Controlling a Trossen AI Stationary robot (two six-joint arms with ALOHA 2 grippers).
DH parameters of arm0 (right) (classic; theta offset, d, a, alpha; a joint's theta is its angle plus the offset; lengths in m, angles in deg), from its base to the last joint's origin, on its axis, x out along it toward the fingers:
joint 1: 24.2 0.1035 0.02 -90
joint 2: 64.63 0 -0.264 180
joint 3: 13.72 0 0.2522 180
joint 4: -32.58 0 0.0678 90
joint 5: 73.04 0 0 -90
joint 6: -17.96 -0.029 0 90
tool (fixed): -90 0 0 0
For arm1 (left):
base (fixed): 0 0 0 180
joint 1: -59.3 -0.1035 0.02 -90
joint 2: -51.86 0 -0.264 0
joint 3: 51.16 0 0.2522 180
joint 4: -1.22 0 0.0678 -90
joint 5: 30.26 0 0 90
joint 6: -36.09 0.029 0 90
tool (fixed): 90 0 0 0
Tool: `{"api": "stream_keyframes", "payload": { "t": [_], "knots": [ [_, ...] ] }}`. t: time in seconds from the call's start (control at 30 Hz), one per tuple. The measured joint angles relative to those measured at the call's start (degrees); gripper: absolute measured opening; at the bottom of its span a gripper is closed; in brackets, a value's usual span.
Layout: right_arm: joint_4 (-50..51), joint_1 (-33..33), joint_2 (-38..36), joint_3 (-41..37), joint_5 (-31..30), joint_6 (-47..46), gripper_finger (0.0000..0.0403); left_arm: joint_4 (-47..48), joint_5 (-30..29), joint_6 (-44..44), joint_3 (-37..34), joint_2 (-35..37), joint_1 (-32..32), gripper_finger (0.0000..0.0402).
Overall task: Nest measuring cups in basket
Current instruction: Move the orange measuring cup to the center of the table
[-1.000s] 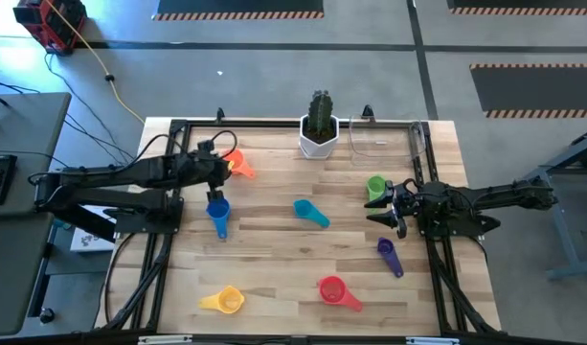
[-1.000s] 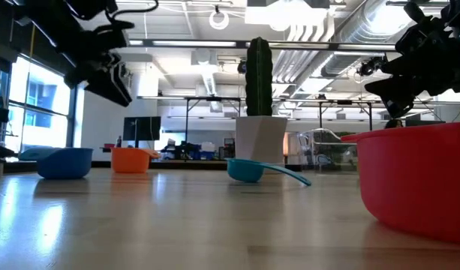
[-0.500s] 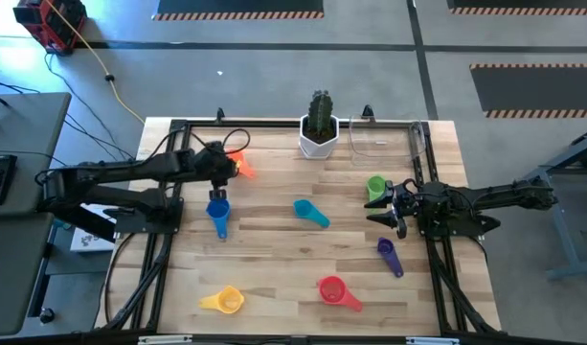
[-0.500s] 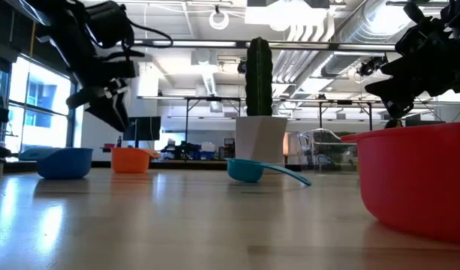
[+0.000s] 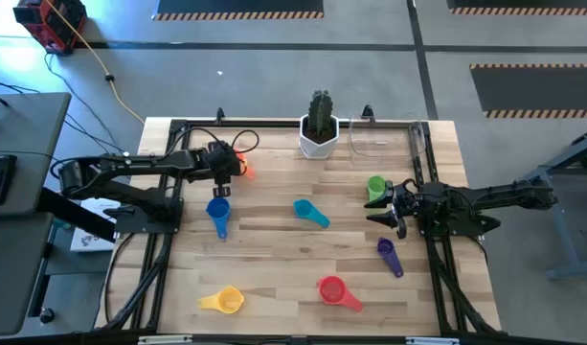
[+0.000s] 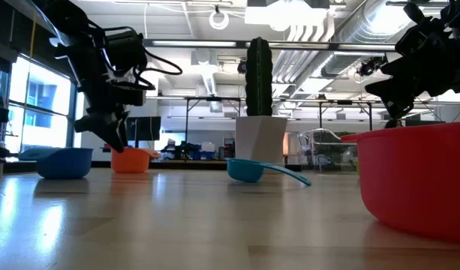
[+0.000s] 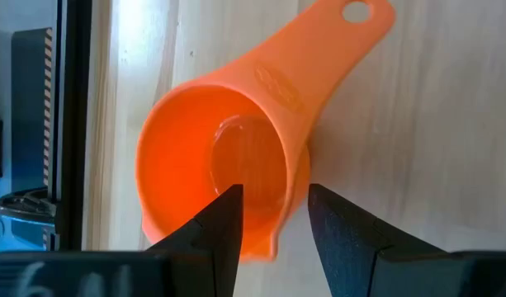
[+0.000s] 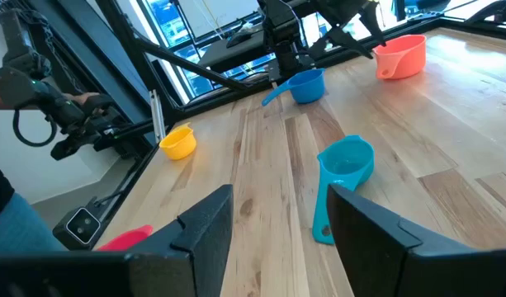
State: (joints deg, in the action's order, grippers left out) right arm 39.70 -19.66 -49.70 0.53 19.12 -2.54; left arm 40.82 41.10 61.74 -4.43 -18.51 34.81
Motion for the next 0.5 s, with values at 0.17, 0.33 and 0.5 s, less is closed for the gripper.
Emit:
{"api": "stream_keyframes", "payload": {
  "t": [0.17, 0.33, 0.5],
  "knots": [
    [0.0, 0.01, 0.0, 0.0, 0.0, -0.01, 0.0188, -0.55, 0.13, -0.02, 0.0, -3.14, -0.16, 0.0129],
    [0.0, 0.02, 0.0, 0.0, -0.01, -0.02, 0.0188, -0.63, 0.15, -0.04, 0.0, -5.68, -0.14, 0.0125],
    [0.0, 0.0, 0.0, 0.0, 0.01, 0.01, 0.0188, -0.77, 0.15, -0.04, -0.02, -6.17, -0.14, 0.0086]
  ]
}}
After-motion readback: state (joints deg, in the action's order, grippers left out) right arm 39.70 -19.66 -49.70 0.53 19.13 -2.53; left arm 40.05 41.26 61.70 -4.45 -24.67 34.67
